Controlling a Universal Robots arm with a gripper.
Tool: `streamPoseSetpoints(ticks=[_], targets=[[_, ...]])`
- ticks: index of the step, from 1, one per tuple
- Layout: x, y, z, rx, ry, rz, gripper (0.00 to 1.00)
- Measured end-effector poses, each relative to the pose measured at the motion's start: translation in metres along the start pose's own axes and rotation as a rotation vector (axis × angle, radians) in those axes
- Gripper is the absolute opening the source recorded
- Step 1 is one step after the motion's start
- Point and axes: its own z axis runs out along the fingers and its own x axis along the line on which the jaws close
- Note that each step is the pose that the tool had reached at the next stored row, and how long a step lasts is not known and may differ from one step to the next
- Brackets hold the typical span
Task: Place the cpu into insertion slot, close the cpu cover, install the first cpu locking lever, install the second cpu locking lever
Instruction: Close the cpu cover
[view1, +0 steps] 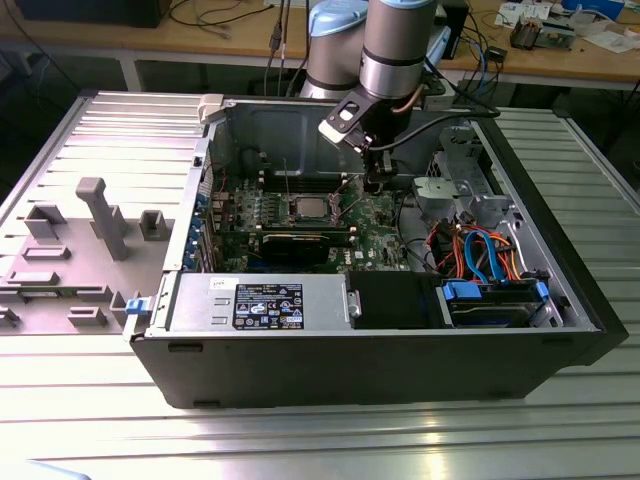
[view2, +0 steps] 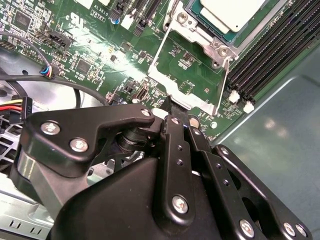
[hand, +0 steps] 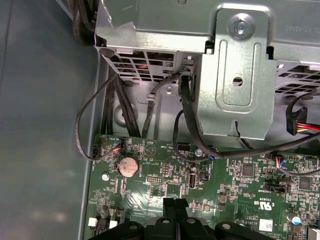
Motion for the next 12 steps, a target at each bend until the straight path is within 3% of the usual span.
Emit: streamPoseSetpoints(ticks=[12], targets=[[0.0004,-0.0044,-0.0002,0.0,0.0,0.0,0.11]])
